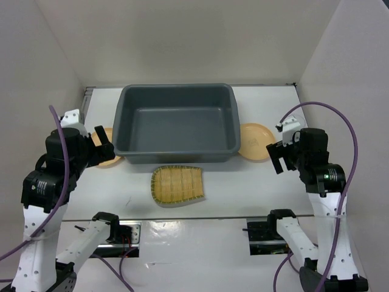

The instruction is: Place the mixed dishes into the plastic bin

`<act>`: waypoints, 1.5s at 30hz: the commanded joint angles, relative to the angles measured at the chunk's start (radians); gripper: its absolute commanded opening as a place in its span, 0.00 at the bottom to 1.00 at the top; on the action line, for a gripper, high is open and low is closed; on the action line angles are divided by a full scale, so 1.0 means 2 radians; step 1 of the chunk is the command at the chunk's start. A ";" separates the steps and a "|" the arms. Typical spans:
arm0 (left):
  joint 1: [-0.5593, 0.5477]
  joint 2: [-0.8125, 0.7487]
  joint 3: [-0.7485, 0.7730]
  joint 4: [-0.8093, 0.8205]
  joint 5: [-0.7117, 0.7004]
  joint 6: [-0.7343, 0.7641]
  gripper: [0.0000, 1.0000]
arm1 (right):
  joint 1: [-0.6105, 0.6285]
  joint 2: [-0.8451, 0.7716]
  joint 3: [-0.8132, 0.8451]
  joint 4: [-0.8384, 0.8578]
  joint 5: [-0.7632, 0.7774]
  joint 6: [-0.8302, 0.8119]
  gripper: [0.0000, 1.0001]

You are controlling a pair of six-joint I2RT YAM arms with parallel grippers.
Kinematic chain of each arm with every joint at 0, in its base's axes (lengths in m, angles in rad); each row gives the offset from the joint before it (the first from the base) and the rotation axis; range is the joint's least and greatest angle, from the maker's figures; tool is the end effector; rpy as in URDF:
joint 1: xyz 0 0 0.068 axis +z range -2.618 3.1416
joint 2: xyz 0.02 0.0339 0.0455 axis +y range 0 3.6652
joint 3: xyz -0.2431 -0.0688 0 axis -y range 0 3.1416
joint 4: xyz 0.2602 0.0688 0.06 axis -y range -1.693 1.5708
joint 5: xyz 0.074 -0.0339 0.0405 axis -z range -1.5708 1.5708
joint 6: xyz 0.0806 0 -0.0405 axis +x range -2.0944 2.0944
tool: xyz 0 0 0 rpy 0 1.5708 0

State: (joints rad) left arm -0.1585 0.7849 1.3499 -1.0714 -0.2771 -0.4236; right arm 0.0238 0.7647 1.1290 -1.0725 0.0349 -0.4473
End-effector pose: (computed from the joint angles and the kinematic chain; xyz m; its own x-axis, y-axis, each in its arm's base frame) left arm 0.1695 -0.0048 0.4018 -0.4019 -0.3361 -0.8517 -0.2738 0.9317 -0.2385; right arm 0.1837 0.0016 0.3300 -0.5875 -0.4464 -0.6750 -0.2788 0.8947 -0.3490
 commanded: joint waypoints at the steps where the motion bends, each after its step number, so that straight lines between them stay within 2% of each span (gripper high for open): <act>1: -0.001 -0.028 -0.006 -0.009 0.022 0.000 1.00 | 0.003 0.013 -0.003 0.028 0.028 0.000 0.98; 5: -0.001 -0.033 -0.006 -0.009 0.067 0.019 1.00 | 0.003 0.036 -0.008 0.022 0.023 -0.011 0.98; 7: -0.001 -0.024 -0.014 -0.004 0.077 0.024 1.00 | 0.003 0.042 -0.025 0.038 0.033 -0.042 0.98; 10: -0.001 -0.018 -0.018 -0.004 0.077 0.024 1.00 | 0.003 0.030 -0.081 0.084 0.068 -0.113 0.98; 12: -0.001 -0.018 -0.018 0.001 0.077 0.024 1.00 | 0.003 0.018 -0.110 0.106 0.057 -0.192 0.98; 15: -0.001 -0.040 -0.023 0.001 0.073 0.024 1.00 | 0.003 -0.013 -0.178 0.163 0.032 -0.254 0.98; 17: -0.001 -0.044 -0.023 0.001 0.067 0.019 1.00 | 0.003 -0.013 -0.187 0.173 0.004 -0.281 0.98; 23: -0.001 -0.044 -0.034 -0.007 0.073 0.013 1.00 | 0.003 0.085 -0.201 0.216 -0.058 -0.321 0.98; 27: -0.001 -0.050 -0.045 -0.003 0.078 0.013 1.00 | 0.003 0.161 -0.177 0.228 -0.115 -0.347 0.98; 29: -0.001 -0.059 -0.045 -0.003 0.071 0.013 1.00 | -0.013 0.199 -0.167 0.223 -0.142 -0.382 0.98; 32: -0.001 -0.063 -0.045 -0.003 0.066 0.008 1.00 | -0.040 0.211 -0.167 0.229 -0.191 -0.412 0.98; 45: -0.001 -0.083 -0.050 -0.003 0.049 -0.007 1.00 | -0.056 0.335 -0.135 0.253 -0.229 -0.444 0.98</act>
State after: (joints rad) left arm -0.1585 0.6327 1.2533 -1.0992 -0.1654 -0.4240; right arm -0.0742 1.4044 0.8028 -0.6056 -0.3702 -1.2911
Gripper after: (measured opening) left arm 1.001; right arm 0.986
